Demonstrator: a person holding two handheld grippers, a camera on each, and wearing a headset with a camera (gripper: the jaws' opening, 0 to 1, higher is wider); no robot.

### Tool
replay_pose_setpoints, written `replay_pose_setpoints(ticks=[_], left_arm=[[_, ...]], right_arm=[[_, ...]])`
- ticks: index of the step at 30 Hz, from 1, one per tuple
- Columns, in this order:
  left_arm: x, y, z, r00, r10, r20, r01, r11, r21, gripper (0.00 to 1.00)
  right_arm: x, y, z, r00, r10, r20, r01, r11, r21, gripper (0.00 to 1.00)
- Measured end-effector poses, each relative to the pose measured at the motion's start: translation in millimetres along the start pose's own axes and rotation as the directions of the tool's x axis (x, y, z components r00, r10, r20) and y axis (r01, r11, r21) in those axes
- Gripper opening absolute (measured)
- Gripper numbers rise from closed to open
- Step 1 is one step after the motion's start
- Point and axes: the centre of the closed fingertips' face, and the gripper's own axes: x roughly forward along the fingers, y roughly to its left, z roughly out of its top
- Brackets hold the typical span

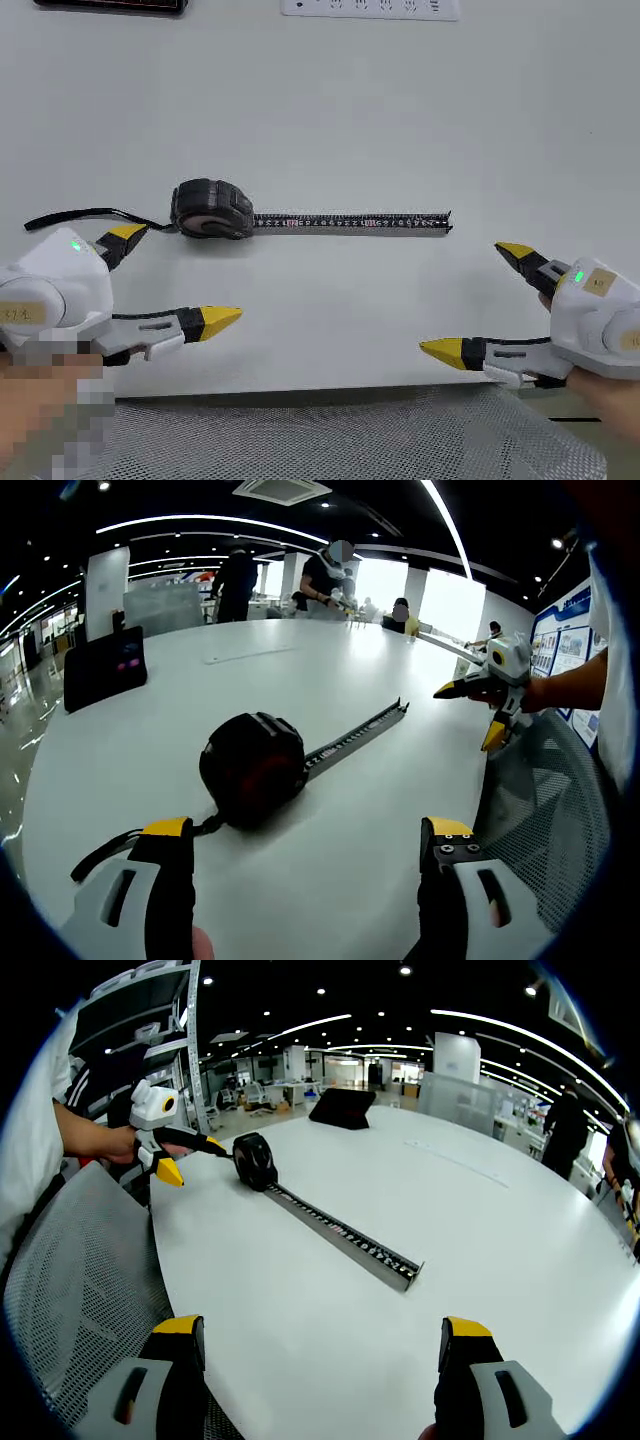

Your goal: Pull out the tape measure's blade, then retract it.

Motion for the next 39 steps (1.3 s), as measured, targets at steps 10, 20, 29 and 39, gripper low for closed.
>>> replay_pose_setpoints(ticks=[10,20,29,39], left_arm=[[11.7,6.8,7.9,0.9997,0.009,0.025,-0.008,0.999,-0.038,0.90],[21.7,10.5,15.3,0.9984,0.018,0.054,-0.013,0.995,-0.096,0.89],[30.1,12.5,23.8,0.9961,0.026,0.084,-0.014,0.989,-0.145,0.89],[33.0,10.9,25.1,0.9950,0.038,0.093,-0.021,0.984,-0.175,0.89]], right_arm=[[1.0,-5.1,6.1,1.0000,-0.003,0.008,0.003,1.000,-0.001,0.97],[0.9,-4.2,4.4,1.0000,-0.001,0.006,0.001,1.000,0.001,0.97],[0.3,-5.4,5.2,1.0000,-0.003,0.007,0.003,1.000,0.001,0.97],[0.7,-7.2,5.6,1.0000,-0.006,0.006,0.006,1.000,-0.003,0.97]])
